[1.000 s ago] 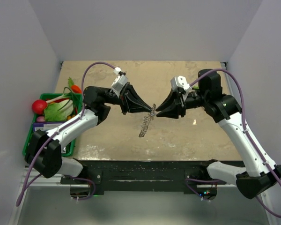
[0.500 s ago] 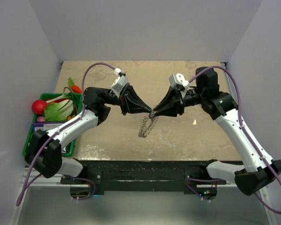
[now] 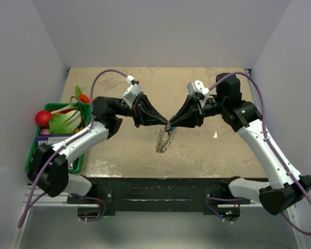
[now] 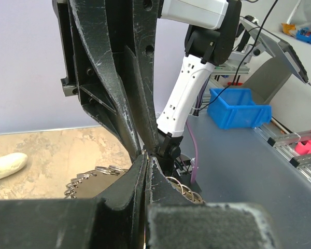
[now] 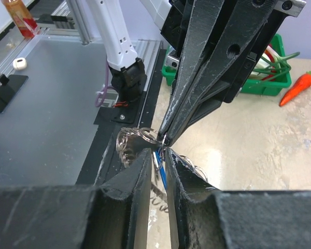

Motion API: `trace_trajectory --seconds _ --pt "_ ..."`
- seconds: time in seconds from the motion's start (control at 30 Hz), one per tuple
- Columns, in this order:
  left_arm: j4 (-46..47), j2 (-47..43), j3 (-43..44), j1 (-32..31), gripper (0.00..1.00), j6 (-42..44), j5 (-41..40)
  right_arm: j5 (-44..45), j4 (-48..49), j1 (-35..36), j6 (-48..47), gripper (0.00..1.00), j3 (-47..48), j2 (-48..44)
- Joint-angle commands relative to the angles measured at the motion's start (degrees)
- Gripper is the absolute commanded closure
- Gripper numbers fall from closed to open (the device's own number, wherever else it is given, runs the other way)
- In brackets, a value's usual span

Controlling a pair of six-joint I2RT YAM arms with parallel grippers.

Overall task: Remove the keys from the keyring
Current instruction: Remove the key from the keyring.

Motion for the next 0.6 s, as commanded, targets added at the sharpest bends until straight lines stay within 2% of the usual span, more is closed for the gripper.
trace_trajectory --seconds 0.0,0.13,0.17,0.3,0.5,0.57 --pt "4.0 -0.5 0.3 0.1 1.00 -1.1 -1.9 -1.5 1.6 -0.2 0.6 0.78 1.2 0.8" --pt "4.5 -0.4 0.2 0.1 1.00 -1.4 -1.9 -1.0 1.7 -0.2 0.6 0.78 0.9 1.1" --pt "4.6 -0.3 0.2 0.2 1.00 -1.4 -1.9 -1.0 1.9 -0.2 0.6 0.82 0.8 1.0" --pt "4.5 -0.4 0.1 0.1 1.00 -1.3 -1.9 -1.6 2.4 -0.3 1.3 0.85 0.8 0.8" --pt "3.2 -0.3 0.1 0.2 1.00 0.0 -2.1 -4.4 3.0 -0.1 2.6 0.94 1.1 0.9" --pt "2.8 -0.3 0.1 0.2 1.00 0.3 -2.2 -5.4 3.0 -0.2 2.7 1.00 1.0 0.8"
